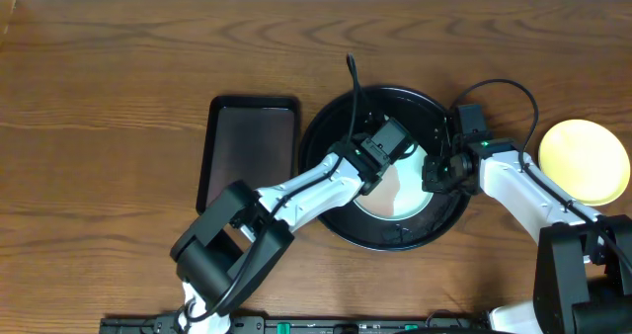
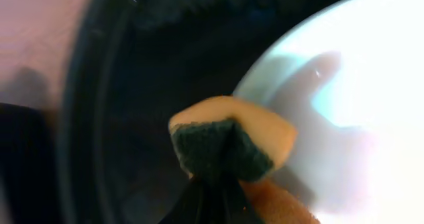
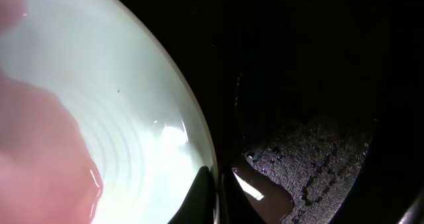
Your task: Clean dirty plates on tray and stack at the side
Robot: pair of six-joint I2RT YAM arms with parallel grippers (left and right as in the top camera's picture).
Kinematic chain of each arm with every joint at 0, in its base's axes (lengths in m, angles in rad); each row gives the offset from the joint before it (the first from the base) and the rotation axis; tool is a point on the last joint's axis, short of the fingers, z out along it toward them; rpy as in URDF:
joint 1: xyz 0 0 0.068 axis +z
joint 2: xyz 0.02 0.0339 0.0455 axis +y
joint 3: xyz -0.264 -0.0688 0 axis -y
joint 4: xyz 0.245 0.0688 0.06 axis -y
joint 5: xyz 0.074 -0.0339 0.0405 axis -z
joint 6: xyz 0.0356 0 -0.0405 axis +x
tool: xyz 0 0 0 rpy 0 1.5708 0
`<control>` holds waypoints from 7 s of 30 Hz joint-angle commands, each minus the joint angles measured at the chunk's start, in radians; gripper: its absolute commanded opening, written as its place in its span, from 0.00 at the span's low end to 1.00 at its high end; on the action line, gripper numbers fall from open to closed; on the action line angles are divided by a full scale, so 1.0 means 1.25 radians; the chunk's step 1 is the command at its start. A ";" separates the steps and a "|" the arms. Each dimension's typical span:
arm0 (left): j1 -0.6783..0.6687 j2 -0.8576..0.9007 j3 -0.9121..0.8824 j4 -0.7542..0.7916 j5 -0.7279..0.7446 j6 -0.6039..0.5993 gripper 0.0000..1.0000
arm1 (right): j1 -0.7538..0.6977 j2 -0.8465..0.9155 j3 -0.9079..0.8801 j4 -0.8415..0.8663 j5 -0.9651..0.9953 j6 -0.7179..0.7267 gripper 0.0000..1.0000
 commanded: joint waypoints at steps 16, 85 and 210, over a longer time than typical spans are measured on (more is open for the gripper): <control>0.101 -0.339 0.002 -0.111 0.066 -0.161 0.08 | -0.003 0.004 -0.004 -0.002 0.047 0.002 0.01; 0.225 -0.378 -0.083 -0.034 -0.040 -0.278 0.07 | -0.003 0.004 -0.004 0.004 0.026 -0.025 0.01; 0.486 -0.281 -0.277 -0.115 0.199 -0.197 0.81 | 0.678 -0.311 0.060 0.258 1.053 -1.178 0.01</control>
